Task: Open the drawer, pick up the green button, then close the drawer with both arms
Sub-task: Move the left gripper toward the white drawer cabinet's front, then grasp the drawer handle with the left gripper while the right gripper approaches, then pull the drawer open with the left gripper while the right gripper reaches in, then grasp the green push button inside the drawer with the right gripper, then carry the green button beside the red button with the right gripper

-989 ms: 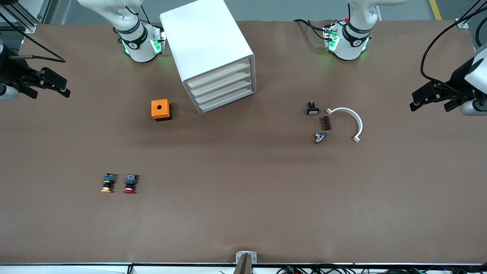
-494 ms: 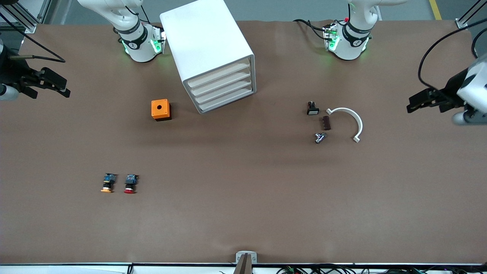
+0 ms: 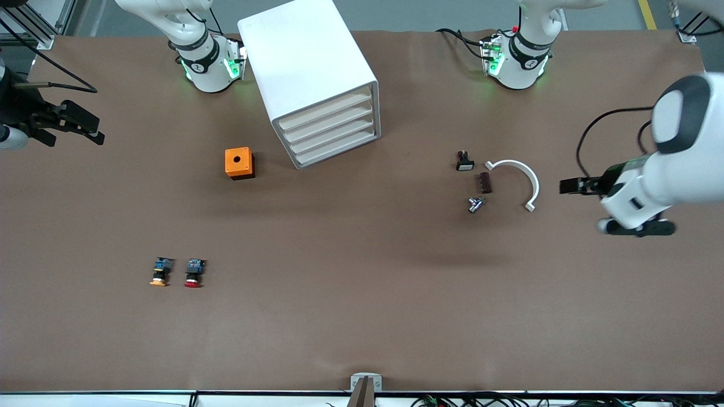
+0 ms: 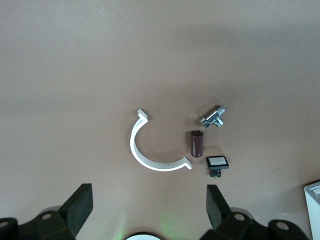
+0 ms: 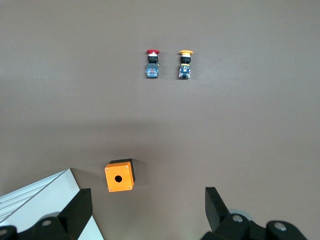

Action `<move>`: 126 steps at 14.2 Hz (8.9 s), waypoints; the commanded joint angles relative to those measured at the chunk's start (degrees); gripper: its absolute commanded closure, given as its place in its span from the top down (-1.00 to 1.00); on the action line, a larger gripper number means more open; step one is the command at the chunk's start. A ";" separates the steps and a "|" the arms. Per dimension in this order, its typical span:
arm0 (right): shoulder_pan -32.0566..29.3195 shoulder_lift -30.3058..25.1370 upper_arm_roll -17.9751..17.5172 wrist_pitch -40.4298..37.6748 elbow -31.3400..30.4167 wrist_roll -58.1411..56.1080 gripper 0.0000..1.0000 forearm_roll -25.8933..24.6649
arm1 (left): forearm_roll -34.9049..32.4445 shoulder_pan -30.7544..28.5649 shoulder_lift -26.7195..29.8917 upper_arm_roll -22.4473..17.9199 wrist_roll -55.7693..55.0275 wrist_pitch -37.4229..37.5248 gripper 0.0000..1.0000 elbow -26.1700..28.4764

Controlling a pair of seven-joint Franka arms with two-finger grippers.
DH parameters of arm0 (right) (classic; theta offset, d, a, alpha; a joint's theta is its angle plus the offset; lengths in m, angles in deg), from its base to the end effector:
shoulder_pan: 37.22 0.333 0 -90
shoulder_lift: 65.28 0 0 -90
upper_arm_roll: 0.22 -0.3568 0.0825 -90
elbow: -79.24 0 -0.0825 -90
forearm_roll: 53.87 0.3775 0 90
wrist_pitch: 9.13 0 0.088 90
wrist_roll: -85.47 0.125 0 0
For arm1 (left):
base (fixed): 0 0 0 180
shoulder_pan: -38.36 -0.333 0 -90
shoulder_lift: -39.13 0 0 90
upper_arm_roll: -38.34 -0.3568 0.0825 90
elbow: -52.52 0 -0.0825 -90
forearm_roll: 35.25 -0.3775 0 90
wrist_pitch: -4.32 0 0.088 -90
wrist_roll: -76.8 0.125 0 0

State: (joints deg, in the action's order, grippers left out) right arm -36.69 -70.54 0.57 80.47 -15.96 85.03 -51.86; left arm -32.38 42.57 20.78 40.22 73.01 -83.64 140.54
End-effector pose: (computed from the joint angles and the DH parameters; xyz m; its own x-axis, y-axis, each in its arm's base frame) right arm 0.5141 0.0017 0.6533 1.0000 0.0034 -0.0057 0.0032 -0.9993 -0.0364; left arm 0.6162 -0.0697 0.4724 0.9471 -0.0382 -0.3188 -0.0277 -0.9989 0.0374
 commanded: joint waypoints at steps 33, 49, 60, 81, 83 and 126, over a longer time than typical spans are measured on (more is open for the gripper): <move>5.96 13.70 -0.61 2.16 0.72 29.18 1.00 0.01 | 46.59 29.19 -35.96 2.77 -110.08 -7.85 0.99 -14.01; 7.20 13.53 -0.61 2.95 -0.77 33.31 1.00 0.90 | 54.35 30.32 -40.72 6.82 -124.97 3.32 0.05 -11.64; 7.20 13.53 -0.61 2.95 -0.86 33.31 1.00 0.90 | 53.56 34.02 -41.69 6.82 -124.79 8.33 -0.74 -10.94; 28.53 15.10 -0.61 15.33 -3.94 70.54 1.00 1.16 | 59.80 17.50 -43.71 6.12 -123.74 3.15 -0.74 -11.64; 32.67 17.03 -0.61 17.79 -3.94 76.35 1.00 1.16 | 59.80 16.71 -43.97 6.12 -123.74 2.62 -0.70 -11.64; 24.09 33.83 -0.09 25.44 3.45 39.32 -0.99 0.11 | 11.98 24.25 -28.85 2.43 -54.21 -25.94 0.98 -18.76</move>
State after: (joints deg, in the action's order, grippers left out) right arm -9.48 -36.45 1.61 104.95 -11.90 130.22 -50.99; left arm -18.74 65.53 -8.64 43.18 19.22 -108.04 119.81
